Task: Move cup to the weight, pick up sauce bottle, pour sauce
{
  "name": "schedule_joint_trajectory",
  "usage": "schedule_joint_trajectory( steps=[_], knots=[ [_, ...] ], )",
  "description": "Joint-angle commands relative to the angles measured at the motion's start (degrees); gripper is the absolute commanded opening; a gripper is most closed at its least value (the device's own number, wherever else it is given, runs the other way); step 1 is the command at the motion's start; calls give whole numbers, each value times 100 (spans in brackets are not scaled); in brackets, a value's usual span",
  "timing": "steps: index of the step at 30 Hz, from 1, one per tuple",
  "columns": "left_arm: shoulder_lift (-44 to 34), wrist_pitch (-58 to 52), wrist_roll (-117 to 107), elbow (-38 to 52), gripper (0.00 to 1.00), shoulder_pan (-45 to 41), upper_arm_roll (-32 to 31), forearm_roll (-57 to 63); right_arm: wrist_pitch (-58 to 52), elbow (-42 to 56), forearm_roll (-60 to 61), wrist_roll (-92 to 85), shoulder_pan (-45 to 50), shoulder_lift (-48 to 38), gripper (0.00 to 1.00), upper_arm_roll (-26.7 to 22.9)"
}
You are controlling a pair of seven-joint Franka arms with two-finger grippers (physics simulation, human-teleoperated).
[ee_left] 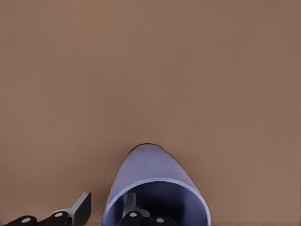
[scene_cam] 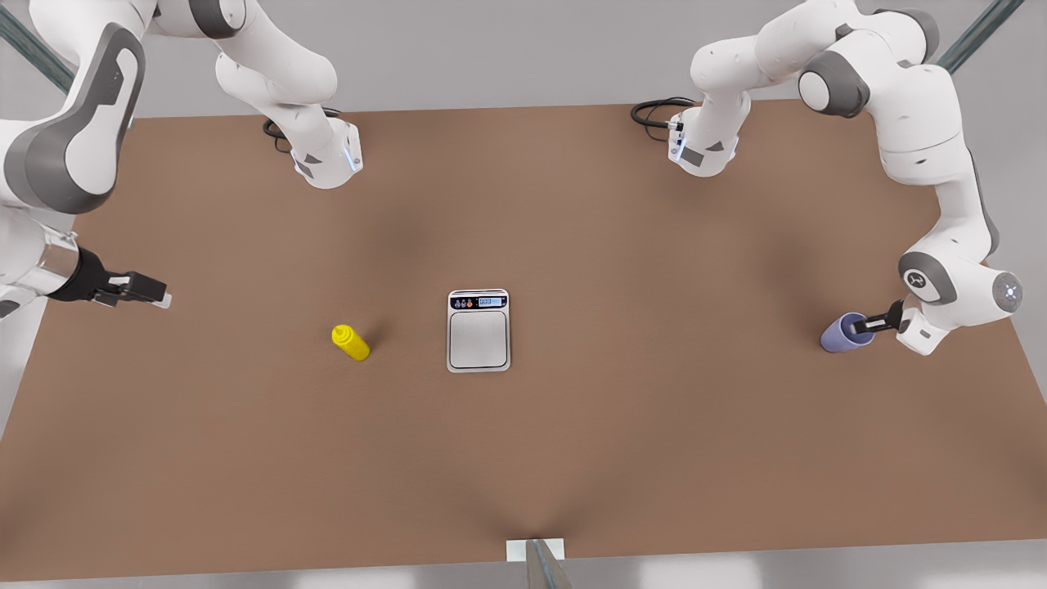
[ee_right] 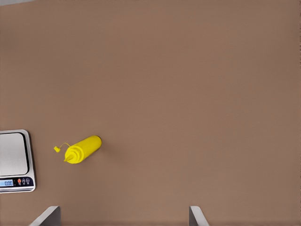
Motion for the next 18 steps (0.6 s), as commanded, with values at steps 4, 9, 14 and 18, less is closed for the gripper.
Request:
schedule_joint_trajectory(
  steps=[4, 9, 14, 18],
  knots=[
    [0, 9, -45, 0, 21, 9, -9, -22, 0, 0, 0, 0, 0, 0, 100, -6],
    [0, -17, -212, 0, 21, 0, -17, -22, 0, 0, 0, 0, -9, 0, 100, -6],
    [-333, -263, -230, 0, 21, -201, -105, -4, 0, 0, 9, 0, -9, 0, 100, -6],
    [-1275, -896, -2680, 96, 21, -2213, -97, 31, 0, 0, 9, 0, -9, 0, 100, -6]
  ],
)
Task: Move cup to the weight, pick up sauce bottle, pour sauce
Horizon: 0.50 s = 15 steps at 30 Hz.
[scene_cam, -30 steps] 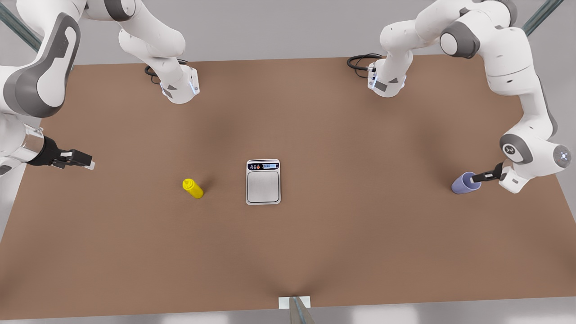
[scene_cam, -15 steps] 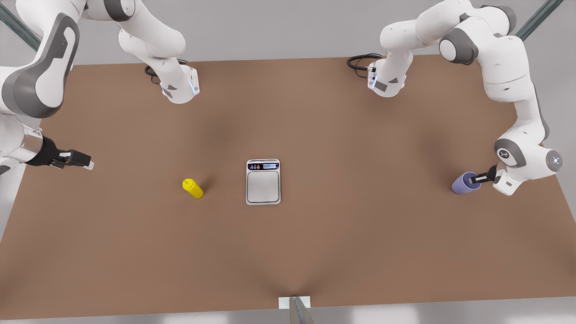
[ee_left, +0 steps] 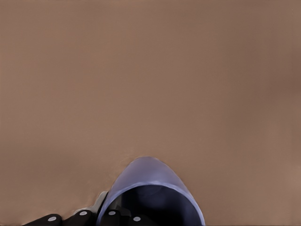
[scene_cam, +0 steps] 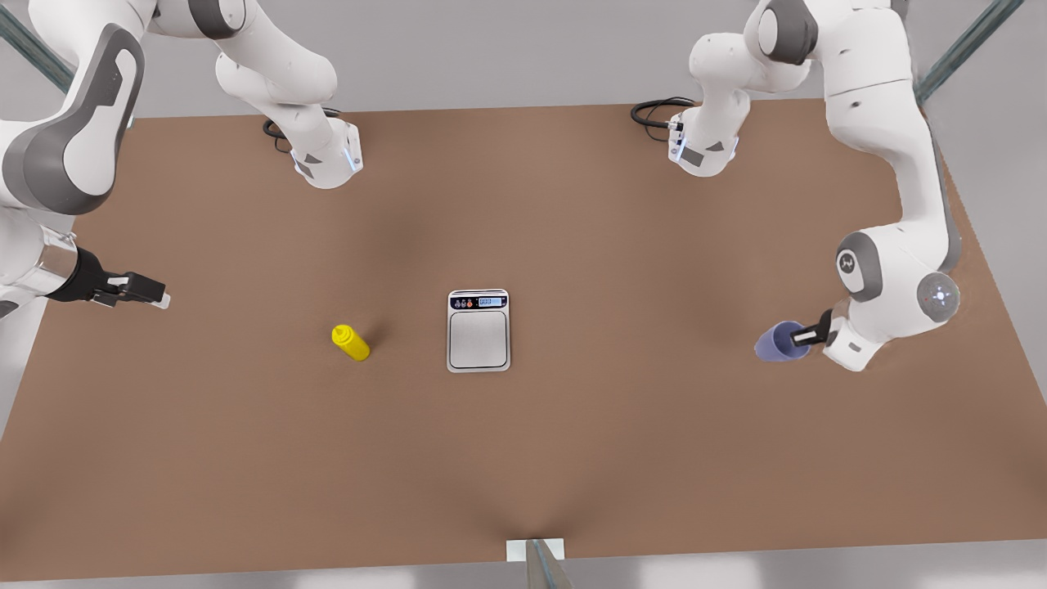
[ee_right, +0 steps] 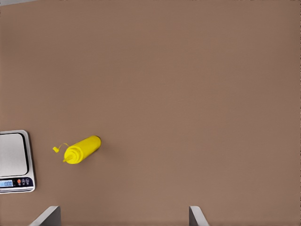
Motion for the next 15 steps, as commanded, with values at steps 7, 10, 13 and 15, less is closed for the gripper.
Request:
schedule_joint_trajectory(
  steps=[7, 10, 13, 15],
  knots=[
    [721, -705, -4187, 1713, 21, -1385, -1057, -263, 0, 0, 0, 0, 9, 0, 100, 0],
    [1398, -749, -5296, 2627, 21, -2229, -1058, -571, 0, -9, 0, 0, 0, 0, 100, 0],
    [1820, -450, -5798, 3058, 21, -2845, -1049, -791, 0, -9, 0, 0, 0, 0, 100, -9],
    [2206, -204, -6228, 3567, 21, -3038, -1031, -1045, 0, -9, 0, 0, 0, 0, 100, -9]
  ],
)
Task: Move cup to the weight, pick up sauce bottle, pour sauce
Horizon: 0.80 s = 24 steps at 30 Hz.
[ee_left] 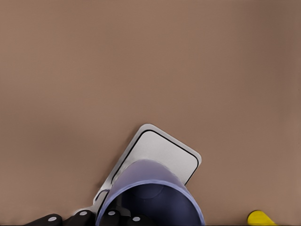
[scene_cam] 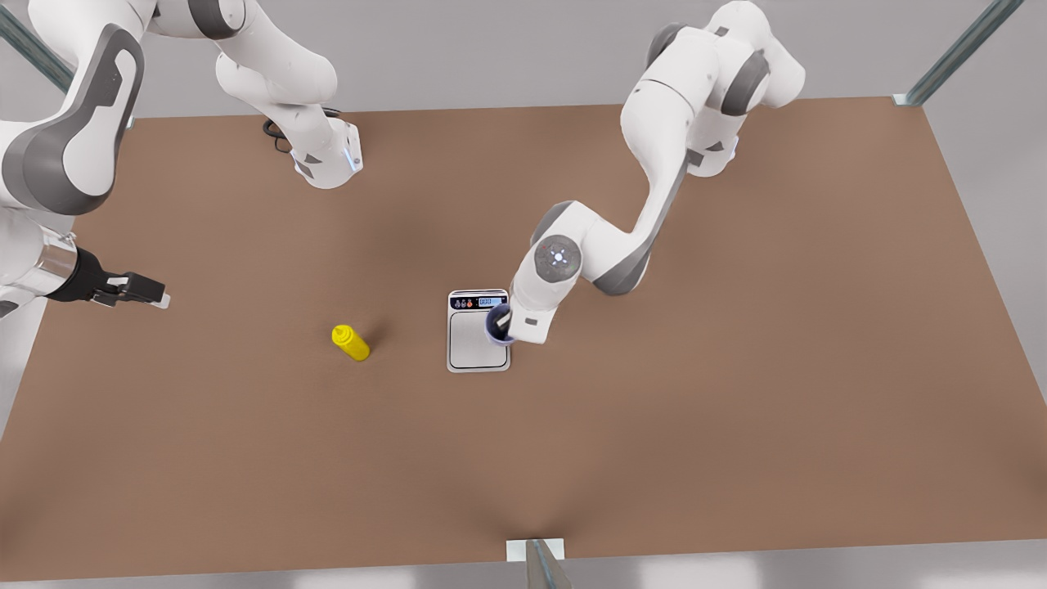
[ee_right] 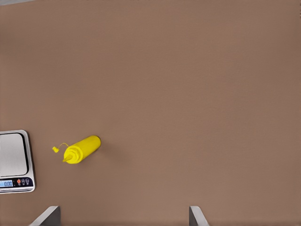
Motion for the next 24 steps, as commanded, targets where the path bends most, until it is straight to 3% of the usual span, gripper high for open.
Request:
schedule_joint_trajectory(
  steps=[1, 19, 20, 21, 22, 24],
  knots=[
    [62, 19, -49, 79, 21, -10, 1, -381, 0, 0, 0, 0, 5, 0, 100, 0],
    [765, 1065, -120, -237, 23, -265, 1, -618, 0, 9, 0, 0, -4, 44, 100, -27],
    [765, 1065, -120, -237, 39, -265, 1, -618, 0, 9, 0, 0, -4, 44, 100, -27],
    [765, 1065, -111, -237, 79, -265, 1, -618, 0, 9, 0, 0, -4, 44, 100, -27],
    [765, 1073, -111, -228, 100, -265, 9, -618, 0, 9, 0, 0, -4, 44, 100, -27],
    [765, 1073, -120, -228, 100, -256, 18, -618, 0, 9, 0, 0, -4, 52, 100, -27]
  ],
)
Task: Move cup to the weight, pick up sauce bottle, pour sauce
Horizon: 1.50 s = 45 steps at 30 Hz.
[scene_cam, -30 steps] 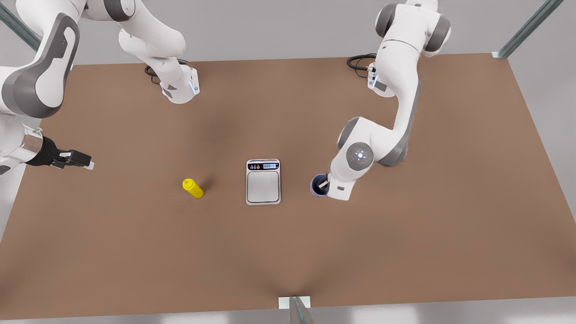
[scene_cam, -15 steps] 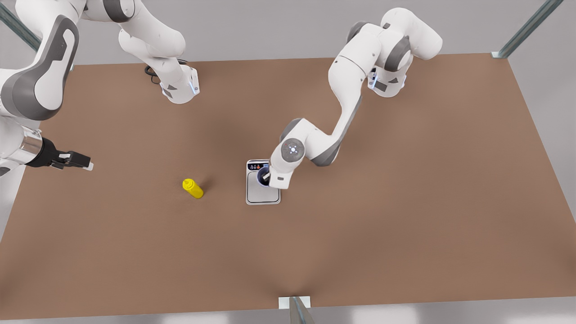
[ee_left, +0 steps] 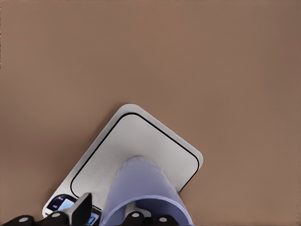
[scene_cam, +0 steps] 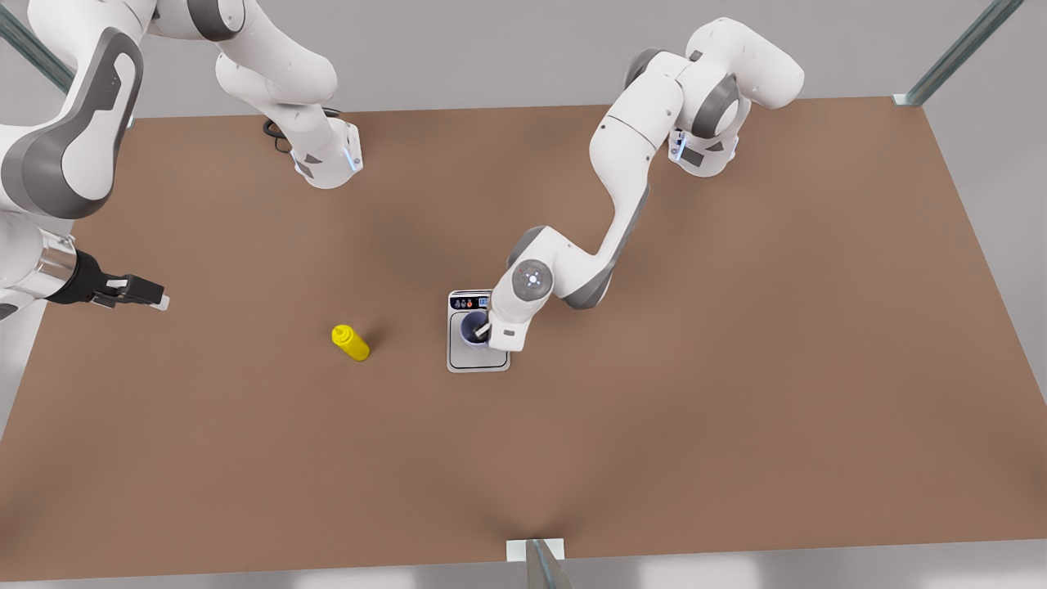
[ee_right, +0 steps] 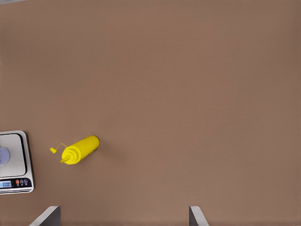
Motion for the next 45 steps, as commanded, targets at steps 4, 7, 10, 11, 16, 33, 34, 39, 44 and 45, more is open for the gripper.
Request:
schedule_joint_trajectory(
  steps=[4, 7, 10, 11, 16, 33, 34, 39, 44, 45],
  knots=[
    [-134, -124, -80, 0, 100, 53, -26, -68, 0, 0, 0, 0, 0, -1, 100, 0],
    [-169, -194, -150, 0, 100, 53, -35, -156, 0, 0, 0, 0, 0, -1, 100, 0],
    [-283, -422, -159, 0, 100, 61, -18, -208, 0, 44, 220, 0, 0, 157, 100, 0],
    [-397, -843, -80, 9, 100, 105, 18, -138, 9, 27, 281, 35, -35, 192, 100, -35],
    [-2313, -4122, 4567, -237, 100, 1827, 53, 1259, -800, -52, 2680, 97, -1837, 1458, 100, -149],
    [-4616, -4448, 6442, -1687, 100, 4272, -1169, 2007, -527, -1556, 5651, 4289, -1714, 3005, 100, 439],
    [-4546, -4448, 6442, -1635, 100, 4272, -1169, 1901, -519, -1556, 5625, 4315, -1723, 3110, 100, 431],
    [-3702, -4668, 6451, -897, 100, 4289, -994, 1295, -167, -1556, 5177, 4596, -1679, 3190, 100, 756],
    [-3307, -4509, 6407, -782, 100, 4289, -932, 1382, 431, -1626, 5106, 4728, -1679, 3278, 100, 1072],
    [-3298, -4509, 6416, -782, 100, 4289, -932, 1382, 431, -1652, 5106, 4772, -1696, 3278, 100, 1178]
  ],
)
